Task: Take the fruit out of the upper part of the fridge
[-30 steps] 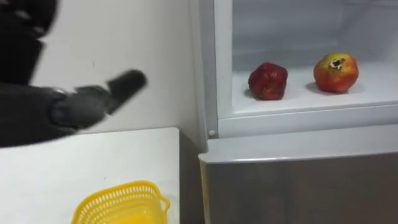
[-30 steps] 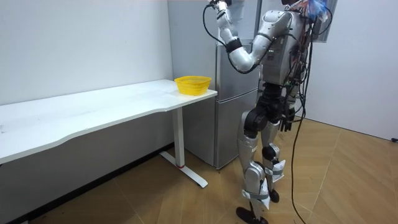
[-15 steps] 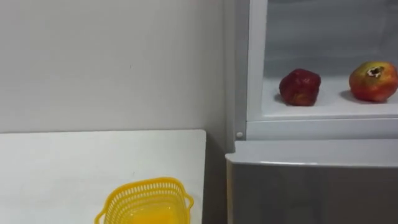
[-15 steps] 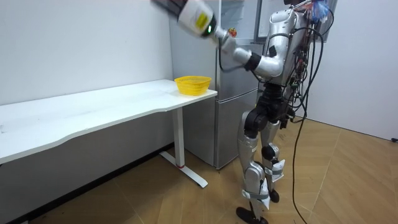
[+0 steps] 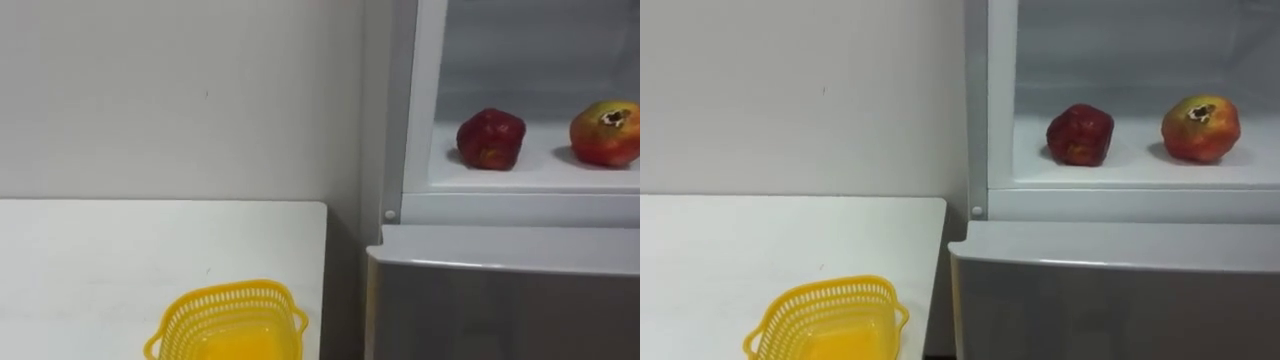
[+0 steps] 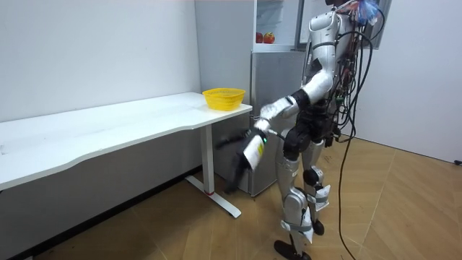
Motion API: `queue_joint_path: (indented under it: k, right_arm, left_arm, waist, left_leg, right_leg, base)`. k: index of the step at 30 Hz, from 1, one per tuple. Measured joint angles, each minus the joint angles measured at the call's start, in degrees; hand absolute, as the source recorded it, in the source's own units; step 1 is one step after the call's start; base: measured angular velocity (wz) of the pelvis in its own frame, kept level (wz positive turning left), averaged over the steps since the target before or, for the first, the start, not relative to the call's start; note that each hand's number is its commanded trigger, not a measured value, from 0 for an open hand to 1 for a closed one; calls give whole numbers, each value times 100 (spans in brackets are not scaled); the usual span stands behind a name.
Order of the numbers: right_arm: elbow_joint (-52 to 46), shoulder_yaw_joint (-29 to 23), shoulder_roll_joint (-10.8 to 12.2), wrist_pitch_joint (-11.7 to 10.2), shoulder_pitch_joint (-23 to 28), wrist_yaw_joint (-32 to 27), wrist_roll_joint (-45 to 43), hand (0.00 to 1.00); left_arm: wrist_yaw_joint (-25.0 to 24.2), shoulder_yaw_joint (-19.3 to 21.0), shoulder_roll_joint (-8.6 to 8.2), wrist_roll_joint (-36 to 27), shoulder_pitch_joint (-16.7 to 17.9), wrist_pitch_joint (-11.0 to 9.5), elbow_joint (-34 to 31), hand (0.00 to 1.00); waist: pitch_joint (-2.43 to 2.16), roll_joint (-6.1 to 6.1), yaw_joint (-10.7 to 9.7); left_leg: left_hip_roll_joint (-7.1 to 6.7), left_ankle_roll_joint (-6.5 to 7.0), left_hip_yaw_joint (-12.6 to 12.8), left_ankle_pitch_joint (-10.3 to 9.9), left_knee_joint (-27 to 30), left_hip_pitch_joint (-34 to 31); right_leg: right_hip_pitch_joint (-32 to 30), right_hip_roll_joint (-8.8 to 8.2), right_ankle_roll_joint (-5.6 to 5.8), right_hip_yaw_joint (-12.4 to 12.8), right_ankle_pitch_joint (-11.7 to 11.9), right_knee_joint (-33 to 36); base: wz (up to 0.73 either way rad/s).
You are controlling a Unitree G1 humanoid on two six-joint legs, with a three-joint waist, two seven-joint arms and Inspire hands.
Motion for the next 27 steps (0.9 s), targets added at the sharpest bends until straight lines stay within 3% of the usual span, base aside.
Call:
queue_joint_path:
  k: [5, 7, 9, 13, 15, 21, 24, 27]
  right_arm:
    - [162, -5, 66, 67, -85, 101, 4, 0]
    - [212, -7, 69, 112, -100, 152, -43, 0]
    - [250, -4, 80, 199, -105, 233, -111, 0]
    - [351, -6, 98, 246, -153, 327, -180, 0]
    - [366, -1, 93, 250, -263, 339, -146, 0]
    - [593, 184, 146, 332, -477, 325, 44, 0]
    - [601, 272, 226, 434, -471, 334, 84, 0]
    - [660, 386, 285, 537, -471, 338, 92, 0]
  left_arm:
    - [-750, -653, -201, 21, 69, 280, 1715, 0]
    - [-1048, -677, -275, 235, 42, 427, 2304, 0]
    - [-1400, -679, -366, 741, 27, 716, 2726, 0]
    - [-1963, -848, -352, 1794, 2, 1082, 3049, 0]
    - [-2335, -1271, -283, 2535, -113, 1293, 3051, 0]
    - [-3035, -2038, -275, 3732, -597, 1499, 3059, 0]
    - [-3257, -2161, -244, 4471, -680, 1585, 2910, 0]
    - [-3356, -2267, -221, 4766, -724, 1668, 2890, 0]
  waist:
    - [1, -32, -162]
    - [-10, -39, -193]
    - [-11, -37, -221]
    - [-5, -32, -337]
    - [0, -37, -460]
    - [-11, -111, -657]
    - [-18, -157, -716]
    - [-26, -182, -808]
  left_leg:
    - [7, 49, 11, -31, -102, 27]
    - [7, 54, 23, -34, -101, 41]
    - [8, 54, 55, -35, -100, 53]
    - [14, 57, 66, -39, -104, 135]
    - [8, 57, 67, -38, -101, 108]
    - [-3, 60, 127, -37, -80, 138]
    - [4, 60, 229, -37, -68, 126]
    - [-11, 59, 243, -37, -68, 139]
  right_leg:
    - [-5, 8, 9, 0, 5, 2]
    - [-1, 16, 14, 11, 8, -7]
    - [2, 19, 17, 39, 11, -9]
    - [101, 24, 22, 52, 7, -27]
    - [53, 15, 23, 50, 6, -20]
    - [44, 31, 32, 179, 10, -6]
    - [-10, 38, 28, 224, 23, -2]
    - [-11, 33, 39, 267, 28, -12]
  base:
    - [0]
    - [-5]
    - [-5]
    - [0]
    - [0]
    - [-7]
    - [-16]
    - [-6]
